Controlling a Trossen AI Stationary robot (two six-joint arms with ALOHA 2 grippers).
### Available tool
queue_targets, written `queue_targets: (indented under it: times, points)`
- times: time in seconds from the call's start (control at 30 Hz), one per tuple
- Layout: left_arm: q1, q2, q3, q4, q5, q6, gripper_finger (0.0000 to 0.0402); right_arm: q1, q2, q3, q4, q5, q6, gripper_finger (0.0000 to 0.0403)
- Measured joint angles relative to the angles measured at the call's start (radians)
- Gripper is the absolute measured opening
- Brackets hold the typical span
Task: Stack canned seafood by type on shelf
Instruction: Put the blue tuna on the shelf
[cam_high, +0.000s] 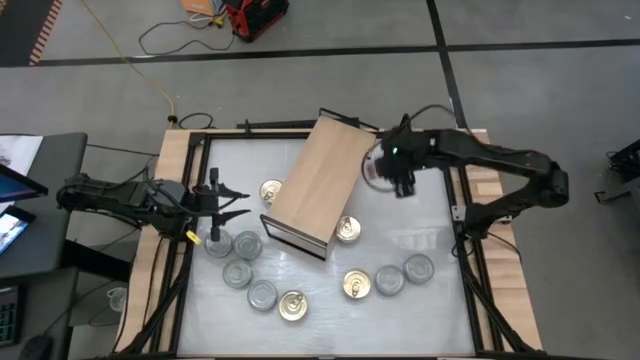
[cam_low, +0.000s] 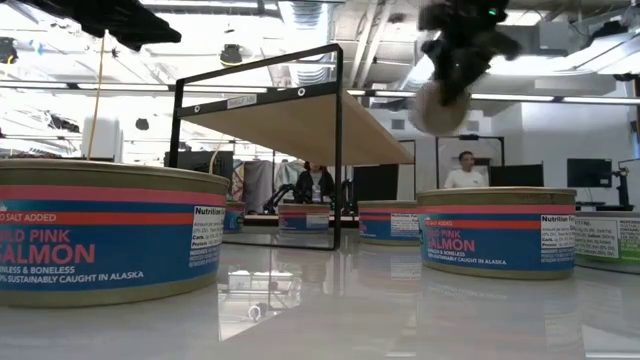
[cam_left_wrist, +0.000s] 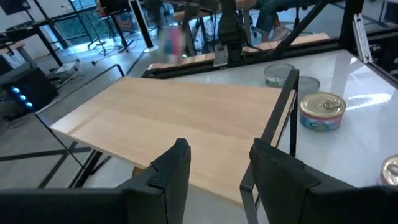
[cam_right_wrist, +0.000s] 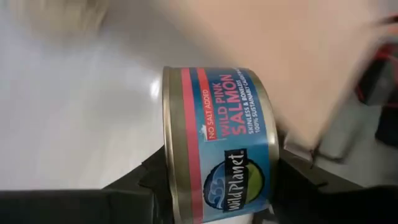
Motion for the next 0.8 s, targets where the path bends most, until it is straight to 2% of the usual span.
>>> queue_targets:
  times: [0.1,0.27,0.47,0.63,0.8]
  points:
    - [0.000,0.000,0.000,0.042,0.000,0.013,0.0160,-0.048,-0.018,0.000,0.161,-0.063,0.168,0.0221]
    - [0.000,0.013,0.000,0.114,-0.012,0.056,0.0160,-0.139,0.011,0.002,0.394,-0.256,0.505,0.0226]
    - [0.000,0.013,0.000,0.142,-0.041,0.092,0.0160,-0.203,0.134,0.002,0.473,-0.426,0.877,0.0218]
    - [0.000,0.013,0.000,0.147,-0.033,0.099,0.0160,-0.261,0.243,0.001,0.510,-0.602,1.049,0.0233]
    - [0.000,0.013,0.000,0.136,-0.012,0.068,0.0160,-0.319,0.301,0.003,0.519,-0.659,1.067,0.0238]
